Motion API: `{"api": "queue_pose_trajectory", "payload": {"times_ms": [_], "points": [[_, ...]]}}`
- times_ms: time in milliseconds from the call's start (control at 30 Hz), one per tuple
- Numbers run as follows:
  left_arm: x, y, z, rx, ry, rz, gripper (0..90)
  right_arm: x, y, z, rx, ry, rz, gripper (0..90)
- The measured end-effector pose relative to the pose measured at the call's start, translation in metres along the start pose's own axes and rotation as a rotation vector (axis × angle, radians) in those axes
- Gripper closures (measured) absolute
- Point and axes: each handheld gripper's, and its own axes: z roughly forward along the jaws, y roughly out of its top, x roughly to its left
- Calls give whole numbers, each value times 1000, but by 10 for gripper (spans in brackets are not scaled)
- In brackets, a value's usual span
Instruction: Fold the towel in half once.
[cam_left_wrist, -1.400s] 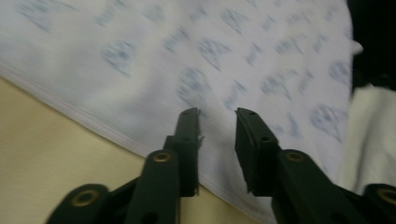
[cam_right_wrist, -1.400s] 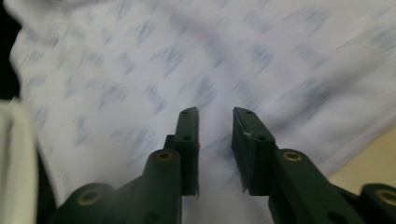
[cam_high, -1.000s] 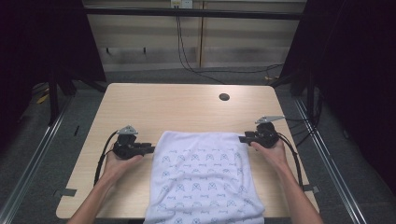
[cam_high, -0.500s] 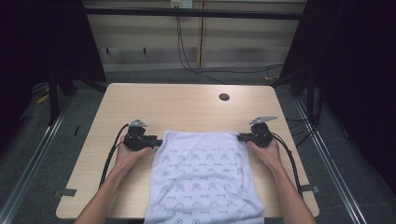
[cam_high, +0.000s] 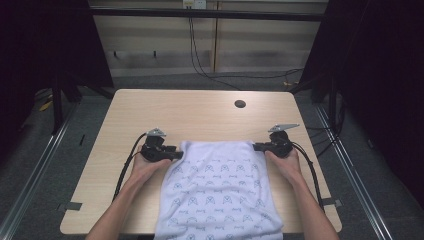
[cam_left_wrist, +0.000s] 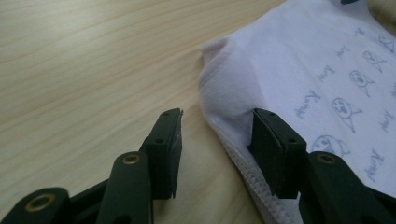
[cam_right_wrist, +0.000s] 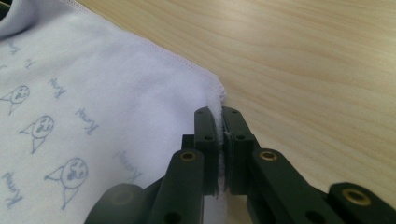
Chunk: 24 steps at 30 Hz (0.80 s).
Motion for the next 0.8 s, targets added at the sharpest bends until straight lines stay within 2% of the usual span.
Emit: {"api": "queue_pose_trajectory", "payload": {"times_ms": [100, 133, 167, 200, 233, 333, 400, 533, 567, 633, 667, 700, 767, 800], "points": [[-9, 2, 5, 15, -2, 40, 554, 2, 1, -1, -2, 3, -6, 862], [-14, 3, 9, 22, -40, 71, 675, 2, 2, -2, -10, 7, -7, 862], [-14, 3, 9, 22, -40, 71, 731, 2, 2, -2, -10, 7, -7, 862], [-16, 3, 10, 20, -35, 84, 731, 2, 3, -3, -17, 11, -3, 862], [-17, 4, 9, 18, -42, 95, 822, 3, 4, -6, -31, 15, -4, 862], [-17, 8, -1, -26, -46, 81, 829, 4, 5, -9, -34, 16, 2, 862], [-16, 11, -11, -66, -39, 72, 842, 4, 6, -12, -44, 17, -5, 862], [-8, 18, -38, -162, -56, 28, 841, 3, 11, -23, -74, 11, -1, 865], [-8, 18, -38, -162, -56, 28, 841, 3, 11, -23, -74, 11, -1, 865], [-6, 20, -50, -214, -58, 16, 842, 2, 13, -29, -84, 7, 1, 865], [-4, 23, -62, -257, -43, 4, 844, -1, 16, -36, -105, 2, 12, 866], [-4, 23, -62, -257, -43, 4, 848, -1, 16, -36, -105, 2, 12, 866], [-1, 26, -72, -269, -31, 3, 850, -4, 18, -43, -117, -11, 16, 867], [1, 29, -79, -260, -11, 19, 861, -6, 22, -50, -138, -4, 24, 867]]}}
